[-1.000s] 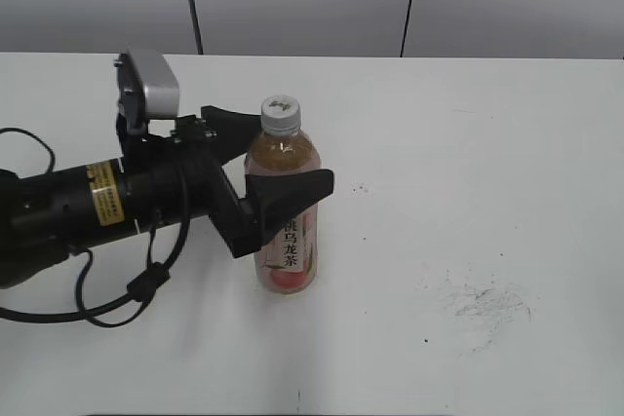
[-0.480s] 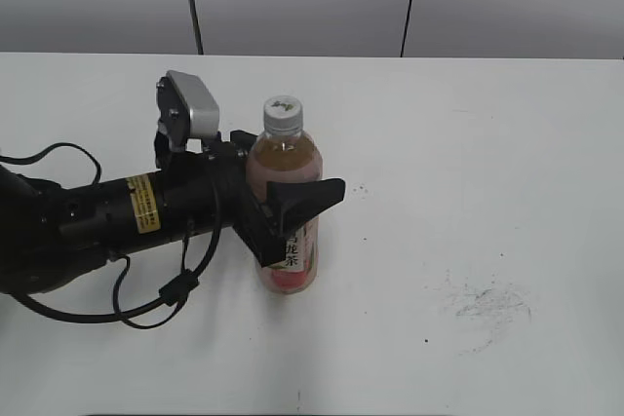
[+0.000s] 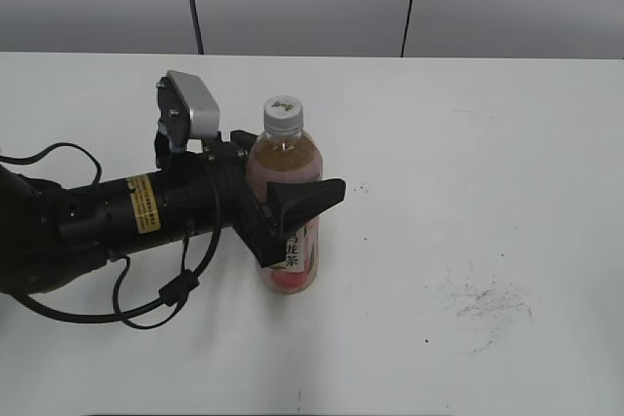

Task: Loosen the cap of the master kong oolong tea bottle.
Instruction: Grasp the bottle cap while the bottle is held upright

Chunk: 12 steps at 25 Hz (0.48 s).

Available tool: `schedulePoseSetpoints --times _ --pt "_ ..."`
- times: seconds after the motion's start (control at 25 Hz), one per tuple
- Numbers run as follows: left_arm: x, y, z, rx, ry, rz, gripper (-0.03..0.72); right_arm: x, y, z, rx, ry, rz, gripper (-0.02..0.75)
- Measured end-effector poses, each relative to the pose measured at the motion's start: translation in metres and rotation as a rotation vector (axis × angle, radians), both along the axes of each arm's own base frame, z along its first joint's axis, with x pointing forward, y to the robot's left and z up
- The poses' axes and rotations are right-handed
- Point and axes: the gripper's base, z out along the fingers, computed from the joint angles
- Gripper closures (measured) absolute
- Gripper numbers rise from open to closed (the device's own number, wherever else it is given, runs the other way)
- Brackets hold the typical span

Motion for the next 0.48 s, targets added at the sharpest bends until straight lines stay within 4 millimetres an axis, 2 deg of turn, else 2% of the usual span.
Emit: schedulePoseSetpoints --times 0.16,0.24,0.4,0.48 --pt "0.0 0.0 0.0 0.0 0.0 0.0 0.242 0.001 0.001 0.004 -0.004 -0.015 0.014 0.207" --pt "0.0 0.0 0.0 0.0 0.0 0.0 0.242 0.012 0.003 0.012 -0.033 -0.014 0.046 0.225" --pt "0.0 0.0 0.0 0.0 -0.001 0.0 0.242 0.054 0.014 0.038 -0.122 0.058 0.22 0.274" --pt "0.0 0.0 0.0 0.0 -0.001 0.0 0.242 0.082 0.02 0.053 -0.128 0.121 0.302 0.289"
